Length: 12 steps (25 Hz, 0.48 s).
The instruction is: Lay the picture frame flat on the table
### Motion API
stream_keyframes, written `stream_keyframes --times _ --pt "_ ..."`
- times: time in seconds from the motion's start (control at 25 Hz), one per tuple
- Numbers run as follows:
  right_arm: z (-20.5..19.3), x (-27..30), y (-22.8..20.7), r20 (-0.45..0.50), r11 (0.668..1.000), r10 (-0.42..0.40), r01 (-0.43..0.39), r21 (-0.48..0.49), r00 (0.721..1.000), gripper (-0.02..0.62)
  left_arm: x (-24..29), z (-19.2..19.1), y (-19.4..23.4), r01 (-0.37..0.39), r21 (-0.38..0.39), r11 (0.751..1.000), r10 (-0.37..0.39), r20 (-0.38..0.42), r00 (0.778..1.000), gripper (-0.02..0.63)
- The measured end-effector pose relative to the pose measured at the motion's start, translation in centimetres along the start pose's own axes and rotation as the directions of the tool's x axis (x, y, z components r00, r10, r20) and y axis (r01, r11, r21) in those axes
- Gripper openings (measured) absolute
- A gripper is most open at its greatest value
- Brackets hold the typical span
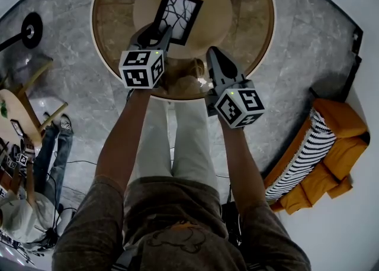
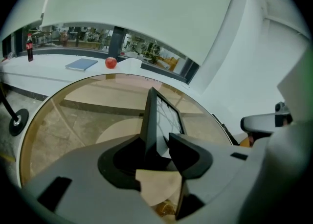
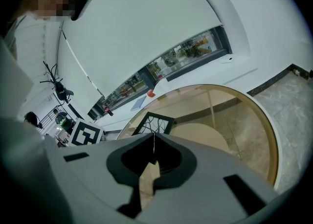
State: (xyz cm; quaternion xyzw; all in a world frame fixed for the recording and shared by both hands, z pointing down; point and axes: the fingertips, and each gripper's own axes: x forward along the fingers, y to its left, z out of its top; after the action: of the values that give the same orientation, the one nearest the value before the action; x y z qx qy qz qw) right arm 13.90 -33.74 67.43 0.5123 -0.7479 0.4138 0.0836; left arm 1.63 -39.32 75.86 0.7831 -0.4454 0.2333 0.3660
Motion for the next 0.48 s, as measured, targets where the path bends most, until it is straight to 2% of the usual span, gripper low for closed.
stream_keyframes --times 0.16,0.48 --pt "-0.2 0.2 -0.1 -0.004 1.000 0.002 -0.002 0.003 1.000 0.020 0.6 -0.7 0.7 -0.022 -0.001 1.000 0.022 -0.022 1.000 0.201" --pt "-0.7 0.1 -0.5 -0.006 1.000 -0.005 0.005 0.004 1.000 0.020 0.9 -1.0 1.1 -0.042 0.011 0.999 0.042 -0.015 0.999 0.207"
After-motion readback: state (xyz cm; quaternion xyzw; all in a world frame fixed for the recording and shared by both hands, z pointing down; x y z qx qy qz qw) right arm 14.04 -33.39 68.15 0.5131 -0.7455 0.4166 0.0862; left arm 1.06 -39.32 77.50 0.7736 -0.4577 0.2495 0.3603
